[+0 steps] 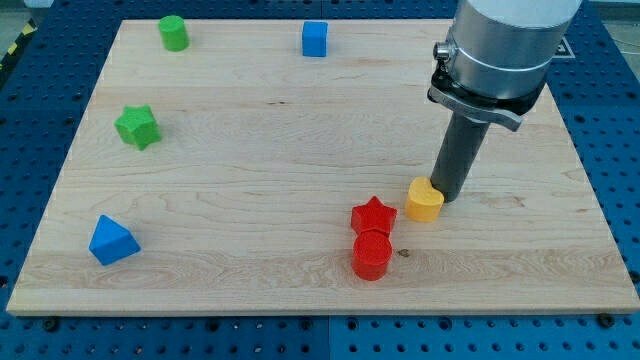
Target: Push the yellow heart to the top of the red star
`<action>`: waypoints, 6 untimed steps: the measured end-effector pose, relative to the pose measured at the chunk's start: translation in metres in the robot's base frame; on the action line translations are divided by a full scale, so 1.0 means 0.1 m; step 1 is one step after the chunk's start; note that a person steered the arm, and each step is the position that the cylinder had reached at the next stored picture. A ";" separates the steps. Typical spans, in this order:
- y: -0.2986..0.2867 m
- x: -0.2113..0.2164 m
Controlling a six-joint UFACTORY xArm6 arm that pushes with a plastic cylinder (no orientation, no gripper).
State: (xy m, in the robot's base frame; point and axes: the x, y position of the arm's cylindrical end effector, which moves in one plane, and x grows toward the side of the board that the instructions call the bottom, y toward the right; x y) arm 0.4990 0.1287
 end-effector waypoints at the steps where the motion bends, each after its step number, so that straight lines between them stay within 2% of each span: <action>1: 0.26 -0.11; 2: 0.36 0.12; 3: 0.17 0.29; 6: -0.31 0.18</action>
State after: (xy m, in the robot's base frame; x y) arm 0.5169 0.0975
